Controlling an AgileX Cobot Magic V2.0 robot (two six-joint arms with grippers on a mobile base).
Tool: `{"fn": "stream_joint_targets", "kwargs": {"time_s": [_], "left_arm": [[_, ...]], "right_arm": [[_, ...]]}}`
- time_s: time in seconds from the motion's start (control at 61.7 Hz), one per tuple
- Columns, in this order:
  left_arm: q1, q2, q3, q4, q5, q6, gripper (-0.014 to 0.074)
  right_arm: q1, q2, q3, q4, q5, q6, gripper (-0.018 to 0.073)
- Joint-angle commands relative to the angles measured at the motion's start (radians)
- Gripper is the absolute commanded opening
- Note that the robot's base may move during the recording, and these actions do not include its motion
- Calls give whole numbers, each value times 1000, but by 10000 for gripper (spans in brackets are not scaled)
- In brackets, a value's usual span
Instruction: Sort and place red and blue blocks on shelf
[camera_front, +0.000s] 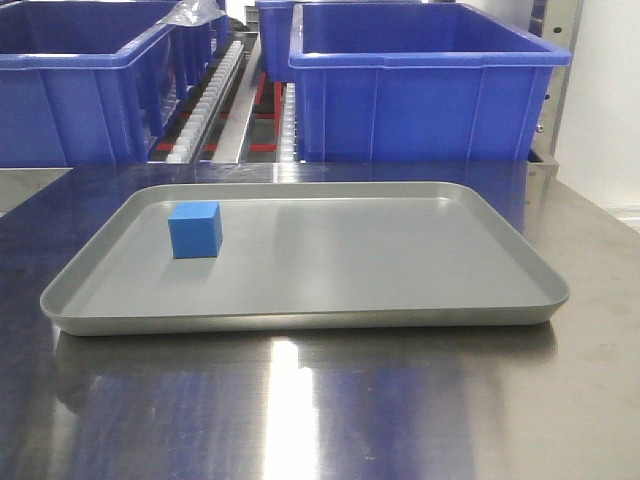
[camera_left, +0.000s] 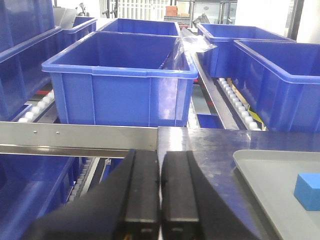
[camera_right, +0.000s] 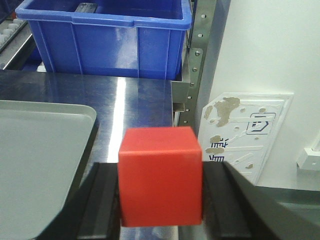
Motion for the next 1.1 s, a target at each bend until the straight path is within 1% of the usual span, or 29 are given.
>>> {"fn": "stream_joint_targets", "kwargs": {"time_s": [0.0, 0.324, 0.486, 0.632, 0.729, 0.907, 0.956, 1.037, 1.086], "left_arm": [[0, -21, 23, -6, -80, -7, 125], [0, -15, 23, -6, -80, -7, 125], [-2, 50, -26, -6, -87, -7, 125], [-2, 188, -109, -8, -88, -7, 125], [-2, 288, -176, -33, -88, -19, 125], [-4, 506, -303, -32, -79, -26, 125], [-4, 569, -341, -32, -45, -29, 125], [-4, 667, -412, -32, 40, -65, 125], [-8, 727, -469, -32, 110, -92, 127]], "right_arm": [[-7, 3, -28, -1, -92, -9, 331], [-7, 3, -28, -1, -92, -9, 331], [-7, 3, -28, -1, -92, -9, 331], [-7, 3, -28, -1, -92, -9, 331], [-7, 3, -28, -1, -92, -9, 331], [-7, 3, -28, -1, -92, -9, 331], [-7, 3, -28, -1, -92, -9, 331], [-7, 3, -28, -1, -92, -9, 331], [-7, 3, -28, -1, -92, -9, 331]]}}
